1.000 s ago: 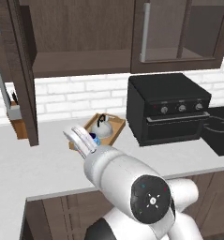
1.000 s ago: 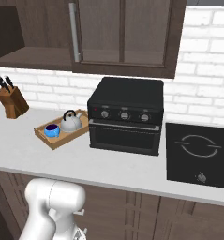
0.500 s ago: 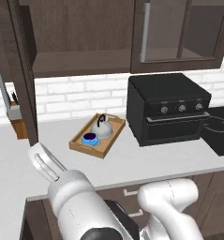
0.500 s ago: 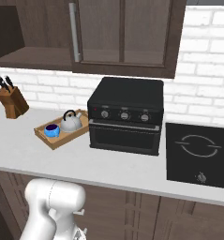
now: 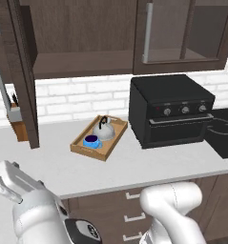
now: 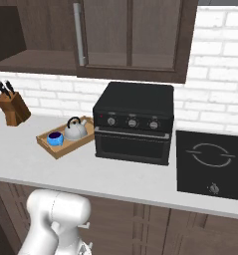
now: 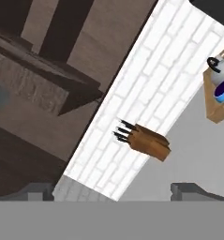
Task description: Pick the kettle from the counter and place it on the tray. Then pick the mug from the cabinet and place it on the tray. Then close the cabinet doors.
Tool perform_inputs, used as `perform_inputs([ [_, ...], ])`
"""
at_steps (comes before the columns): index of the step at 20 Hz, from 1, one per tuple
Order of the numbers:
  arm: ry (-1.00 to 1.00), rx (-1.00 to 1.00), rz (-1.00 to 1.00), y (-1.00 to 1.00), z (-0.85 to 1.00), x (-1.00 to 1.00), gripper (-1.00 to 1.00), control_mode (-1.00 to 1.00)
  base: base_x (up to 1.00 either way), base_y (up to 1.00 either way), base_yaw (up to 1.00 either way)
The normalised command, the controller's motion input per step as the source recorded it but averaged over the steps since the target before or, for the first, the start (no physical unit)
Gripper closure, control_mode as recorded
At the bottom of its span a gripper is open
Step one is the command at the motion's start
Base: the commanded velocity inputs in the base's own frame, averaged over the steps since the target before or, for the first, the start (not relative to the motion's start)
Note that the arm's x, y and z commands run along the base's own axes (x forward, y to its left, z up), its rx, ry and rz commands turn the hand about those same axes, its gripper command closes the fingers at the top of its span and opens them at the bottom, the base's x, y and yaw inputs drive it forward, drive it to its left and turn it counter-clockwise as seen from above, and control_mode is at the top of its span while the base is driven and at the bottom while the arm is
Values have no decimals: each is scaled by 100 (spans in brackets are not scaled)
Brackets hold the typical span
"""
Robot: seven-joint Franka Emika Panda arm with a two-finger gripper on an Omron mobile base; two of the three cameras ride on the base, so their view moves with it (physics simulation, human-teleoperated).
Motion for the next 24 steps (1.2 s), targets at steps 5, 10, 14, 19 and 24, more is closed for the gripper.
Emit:
perform_inputs([
  [5, -7, 5, -3, 67, -6, 51, -100, -100, 0, 0, 0],
  [10, -4, 5, -2, 68, -16, 58, -100, -100, 0, 0, 0],
  [14, -1, 6, -1, 55, -20, 66, -100, -100, 0, 0, 0],
  [19, -4, 10, -1, 38, -3, 68, -100, -100, 0, 0, 0],
  [24, -6, 11, -2, 35, 0, 69, -100, -100, 0, 0, 0],
])
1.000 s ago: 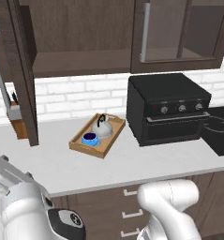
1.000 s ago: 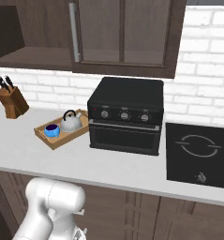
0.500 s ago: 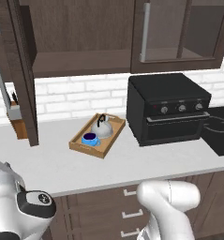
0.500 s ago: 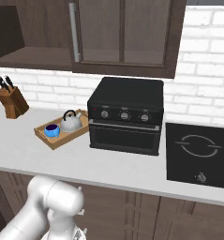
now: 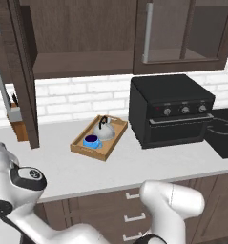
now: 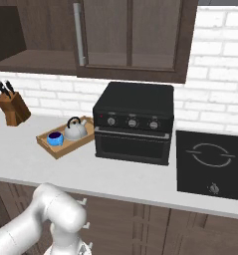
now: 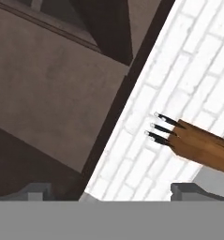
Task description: Pick the kettle from the counter and place it on the tray. Then pick the mug from the cabinet and place it on the tray. Then close the cabinet doors.
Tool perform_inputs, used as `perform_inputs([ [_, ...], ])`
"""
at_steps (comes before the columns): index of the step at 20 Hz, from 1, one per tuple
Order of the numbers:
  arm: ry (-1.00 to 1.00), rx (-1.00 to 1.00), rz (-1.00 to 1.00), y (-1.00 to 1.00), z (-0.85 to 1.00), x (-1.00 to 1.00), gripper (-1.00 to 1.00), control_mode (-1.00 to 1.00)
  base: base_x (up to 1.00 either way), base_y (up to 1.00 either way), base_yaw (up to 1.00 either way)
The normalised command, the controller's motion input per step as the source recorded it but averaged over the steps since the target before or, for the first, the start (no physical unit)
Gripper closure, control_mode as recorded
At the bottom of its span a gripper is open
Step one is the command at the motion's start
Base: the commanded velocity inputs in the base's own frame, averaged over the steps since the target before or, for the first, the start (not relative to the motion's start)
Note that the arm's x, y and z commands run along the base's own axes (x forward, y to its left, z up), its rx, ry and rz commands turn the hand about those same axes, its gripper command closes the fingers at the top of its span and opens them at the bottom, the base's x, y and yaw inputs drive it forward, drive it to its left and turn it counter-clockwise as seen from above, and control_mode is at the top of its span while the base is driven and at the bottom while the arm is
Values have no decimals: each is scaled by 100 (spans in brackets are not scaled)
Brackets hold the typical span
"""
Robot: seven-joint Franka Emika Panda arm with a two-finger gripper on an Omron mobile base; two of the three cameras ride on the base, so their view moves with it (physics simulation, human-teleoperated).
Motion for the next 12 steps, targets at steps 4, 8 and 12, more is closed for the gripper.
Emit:
perform_inputs([
  [4, -6, 9, 0, 39, -11, 62, -100, -100, 0, 0, 0],
  [8, -21, 12, 0, 28, -2, 35, -100, -100, 0, 0, 0],
  [12, -40, 21, -4, 4, 8, 9, -100, -100, 0, 0, 0],
])
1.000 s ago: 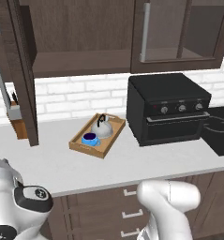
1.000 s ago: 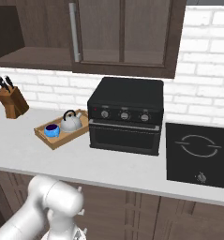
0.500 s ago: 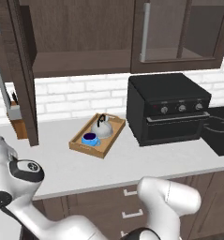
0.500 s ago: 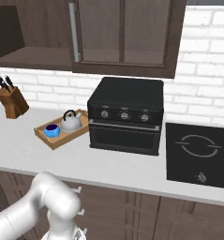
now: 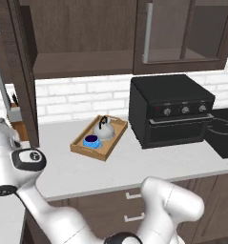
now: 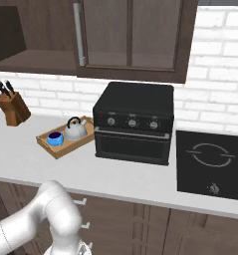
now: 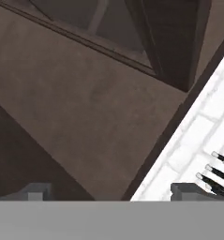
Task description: Pick the kettle from the counter and place it on the tray. Then pick the mug from the cabinet and place it on the tray. Then close the cabinet doors.
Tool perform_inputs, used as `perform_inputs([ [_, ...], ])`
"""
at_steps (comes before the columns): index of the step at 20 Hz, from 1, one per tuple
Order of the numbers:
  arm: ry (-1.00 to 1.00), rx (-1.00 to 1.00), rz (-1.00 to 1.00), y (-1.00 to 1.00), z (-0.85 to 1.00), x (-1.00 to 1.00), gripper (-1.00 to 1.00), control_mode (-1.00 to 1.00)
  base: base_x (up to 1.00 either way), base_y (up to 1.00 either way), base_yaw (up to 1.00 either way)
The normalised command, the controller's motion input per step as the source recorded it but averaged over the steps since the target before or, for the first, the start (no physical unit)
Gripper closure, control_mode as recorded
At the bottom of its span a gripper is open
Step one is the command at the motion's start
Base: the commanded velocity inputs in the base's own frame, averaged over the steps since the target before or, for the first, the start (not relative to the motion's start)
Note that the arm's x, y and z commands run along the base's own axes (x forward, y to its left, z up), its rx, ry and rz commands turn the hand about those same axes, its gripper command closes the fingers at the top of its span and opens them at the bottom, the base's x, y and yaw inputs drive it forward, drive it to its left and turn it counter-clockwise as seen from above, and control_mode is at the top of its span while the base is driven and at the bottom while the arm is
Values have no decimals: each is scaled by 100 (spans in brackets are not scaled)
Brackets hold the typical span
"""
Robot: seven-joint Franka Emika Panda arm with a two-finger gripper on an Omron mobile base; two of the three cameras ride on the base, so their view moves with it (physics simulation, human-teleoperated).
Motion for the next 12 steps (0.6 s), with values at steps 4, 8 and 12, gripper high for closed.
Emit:
perform_inputs([
  [4, -21, 23, -6, -7, 34, 2, -100, -100, 0, 0, 0],
  [8, -2, 23, -5, -45, 39, 0, -100, -100, 0, 0, 0],
  [12, 0, 33, -10, -57, 19, 0, -100, -100, 0, 0, 0],
])
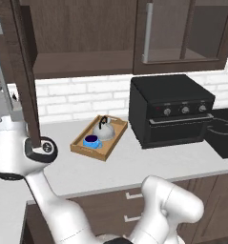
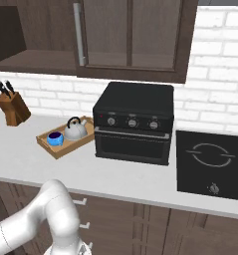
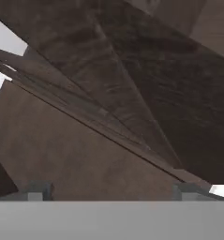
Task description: Pick the kettle from the counter and place it on the tray. Then pick the mug from the cabinet and place it on the tray. Then close the cabinet doors.
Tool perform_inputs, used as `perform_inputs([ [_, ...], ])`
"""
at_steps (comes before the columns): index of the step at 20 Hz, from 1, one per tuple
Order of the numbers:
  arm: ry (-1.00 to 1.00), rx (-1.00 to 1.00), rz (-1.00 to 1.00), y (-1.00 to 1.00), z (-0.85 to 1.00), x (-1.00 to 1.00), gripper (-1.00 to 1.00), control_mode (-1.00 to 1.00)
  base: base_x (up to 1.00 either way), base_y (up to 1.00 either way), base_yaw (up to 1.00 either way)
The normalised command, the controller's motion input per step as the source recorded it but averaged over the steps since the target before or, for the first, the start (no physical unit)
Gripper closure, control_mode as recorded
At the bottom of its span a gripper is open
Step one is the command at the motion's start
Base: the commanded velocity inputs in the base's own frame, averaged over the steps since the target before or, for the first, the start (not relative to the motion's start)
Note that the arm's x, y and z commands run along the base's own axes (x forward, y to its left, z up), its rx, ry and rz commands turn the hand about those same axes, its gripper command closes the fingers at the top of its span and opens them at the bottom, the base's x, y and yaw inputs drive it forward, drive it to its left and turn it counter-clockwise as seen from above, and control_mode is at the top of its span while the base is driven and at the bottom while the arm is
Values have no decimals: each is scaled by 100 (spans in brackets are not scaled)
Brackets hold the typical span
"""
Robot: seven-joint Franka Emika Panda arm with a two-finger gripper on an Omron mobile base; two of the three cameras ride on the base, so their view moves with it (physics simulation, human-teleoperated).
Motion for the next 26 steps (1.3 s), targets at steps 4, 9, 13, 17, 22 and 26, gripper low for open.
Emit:
perform_inputs([
  [4, 0, 37, -13, -74, 27, 0, -100, -100, 0, 0, 0],
  [9, 4, 32, -6, -89, 32, 0, -100, -100, 0, 0, 0],
  [13, 14, 26, -1, -93, 45, 7, -100, -100, 0, 0, 0],
  [17, 22, 21, 0, -85, 29, 36, -100, -100, 0, 0, 0],
  [22, 16, 24, 0, -75, 7, 57, -100, -100, 0, 0, 0],
  [26, 8, 27, 3, -56, -1, 83, -100, -100, 0, 0, 0],
])
